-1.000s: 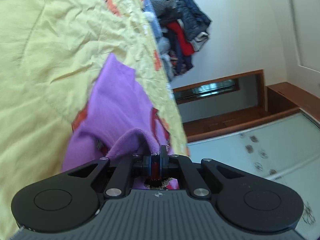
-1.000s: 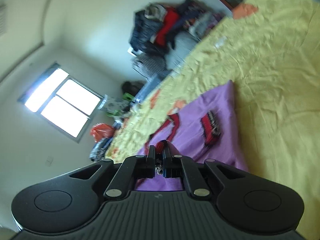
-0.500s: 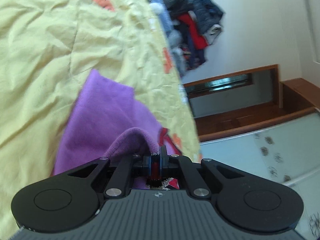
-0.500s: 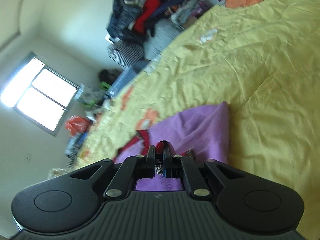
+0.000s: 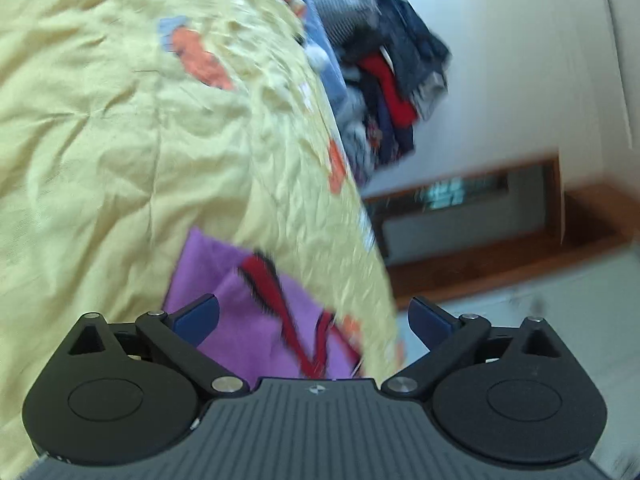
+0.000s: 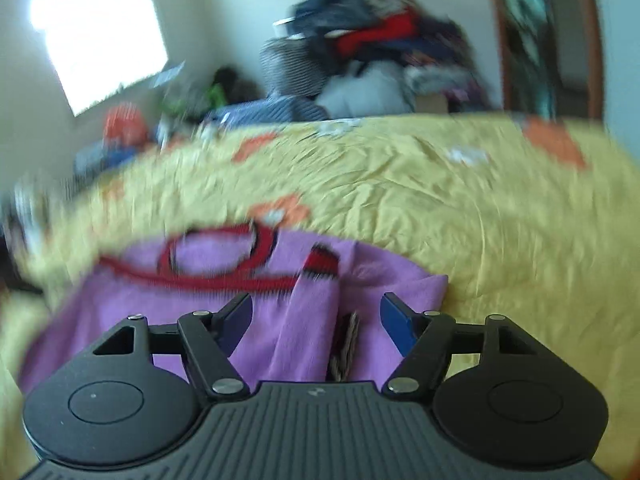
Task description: Fold small clothes
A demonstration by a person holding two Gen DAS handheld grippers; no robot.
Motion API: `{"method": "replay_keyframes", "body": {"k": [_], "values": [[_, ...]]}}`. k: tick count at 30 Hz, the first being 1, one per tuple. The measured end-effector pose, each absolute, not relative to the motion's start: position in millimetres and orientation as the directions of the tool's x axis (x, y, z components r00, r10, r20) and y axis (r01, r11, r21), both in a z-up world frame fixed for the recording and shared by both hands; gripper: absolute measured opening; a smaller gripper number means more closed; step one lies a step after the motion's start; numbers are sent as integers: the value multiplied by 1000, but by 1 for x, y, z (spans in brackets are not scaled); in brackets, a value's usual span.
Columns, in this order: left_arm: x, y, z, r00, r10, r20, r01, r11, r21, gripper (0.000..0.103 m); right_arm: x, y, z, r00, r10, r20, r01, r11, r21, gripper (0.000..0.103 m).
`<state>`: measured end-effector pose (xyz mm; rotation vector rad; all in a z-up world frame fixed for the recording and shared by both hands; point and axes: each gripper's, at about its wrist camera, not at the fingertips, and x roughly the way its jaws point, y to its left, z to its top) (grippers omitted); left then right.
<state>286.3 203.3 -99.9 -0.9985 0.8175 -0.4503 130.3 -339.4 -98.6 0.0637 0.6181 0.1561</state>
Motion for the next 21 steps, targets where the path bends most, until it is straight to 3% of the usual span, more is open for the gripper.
{"method": "replay_keyframes", "body": {"k": [4,6,9,10,12,17,20,21], "values": [[245,170,-91,570,-665,-483,98,639,-763,100,123,-283,-114,795,89,-600,-261,943,-206,69],[227,150,-99,548,-641,-537,149,707,-692,99,125,-270,-128,798,-26,-602,-267,880,-392,59],[205,129,-108,579,-531,-619,249,838,-486,91,137,-305,-122,805,-145,-575,-134,900,-415,59],[202,129,-108,586,-515,-626,259,851,-457,90,142,-326,-118,791,-178,-585,-75,921,-383,60],[198,134,-102,594,-489,-639,238,866,-441,90,135,-359,-103,778,-89,-622,-60,975,-214,59],[174,168,-82,612,-530,-587,222,828,-515,96,67,-371,-78,820,89,-566,-109,994,-2,53],[148,183,-84,582,-559,-591,247,814,-526,98,27,-362,-91,806,173,-567,-149,985,89,29],[141,182,-84,573,-553,-604,259,822,-507,98,18,-359,-96,800,182,-572,-146,983,108,28]]}}
